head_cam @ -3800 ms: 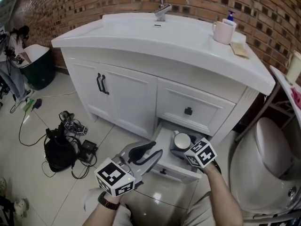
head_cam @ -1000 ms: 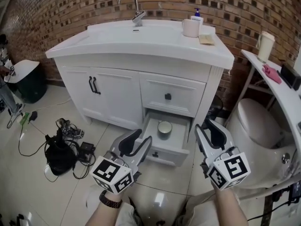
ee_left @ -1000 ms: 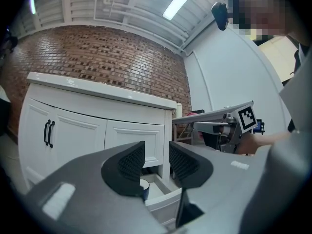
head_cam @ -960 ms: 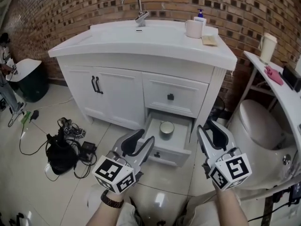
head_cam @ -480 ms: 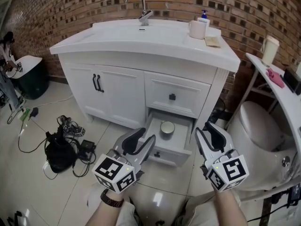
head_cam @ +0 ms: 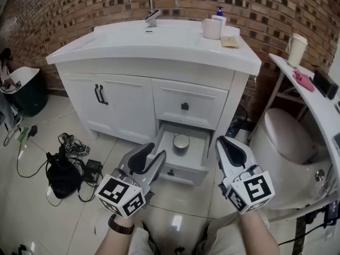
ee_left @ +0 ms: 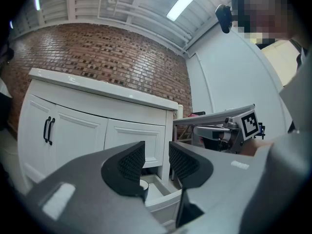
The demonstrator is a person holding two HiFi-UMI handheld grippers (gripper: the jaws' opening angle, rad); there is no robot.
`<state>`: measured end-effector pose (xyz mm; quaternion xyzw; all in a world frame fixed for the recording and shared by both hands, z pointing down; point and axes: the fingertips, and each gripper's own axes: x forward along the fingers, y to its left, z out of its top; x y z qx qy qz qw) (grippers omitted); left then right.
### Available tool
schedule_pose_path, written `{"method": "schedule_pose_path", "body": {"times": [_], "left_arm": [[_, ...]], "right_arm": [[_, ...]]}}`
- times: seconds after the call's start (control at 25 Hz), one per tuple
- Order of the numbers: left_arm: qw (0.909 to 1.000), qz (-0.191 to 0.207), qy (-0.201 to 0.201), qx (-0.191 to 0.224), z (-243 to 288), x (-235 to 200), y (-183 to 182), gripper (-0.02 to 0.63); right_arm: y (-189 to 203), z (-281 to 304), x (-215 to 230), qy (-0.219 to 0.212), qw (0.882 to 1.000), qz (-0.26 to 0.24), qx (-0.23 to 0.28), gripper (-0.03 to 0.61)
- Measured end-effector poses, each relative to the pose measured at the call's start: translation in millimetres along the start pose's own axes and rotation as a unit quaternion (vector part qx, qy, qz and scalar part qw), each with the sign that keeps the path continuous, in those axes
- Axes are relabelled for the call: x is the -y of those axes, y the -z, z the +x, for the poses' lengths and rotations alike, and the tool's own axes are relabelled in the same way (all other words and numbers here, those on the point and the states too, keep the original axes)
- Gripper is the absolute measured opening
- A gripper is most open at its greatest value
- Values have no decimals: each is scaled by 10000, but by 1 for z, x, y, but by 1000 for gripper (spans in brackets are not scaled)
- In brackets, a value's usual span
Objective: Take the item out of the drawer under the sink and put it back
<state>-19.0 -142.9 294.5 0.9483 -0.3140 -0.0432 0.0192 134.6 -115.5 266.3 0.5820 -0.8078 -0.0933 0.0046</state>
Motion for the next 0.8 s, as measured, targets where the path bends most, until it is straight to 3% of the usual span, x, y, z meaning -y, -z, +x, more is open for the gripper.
{"method": "schedule_pose_path", "body": {"times": [0.8], "left_arm": [[10000, -2, 5, 1, -3, -2, 0, 158]], "right_arm": [[7, 5, -6, -77, 9999, 103, -86, 16]]}}
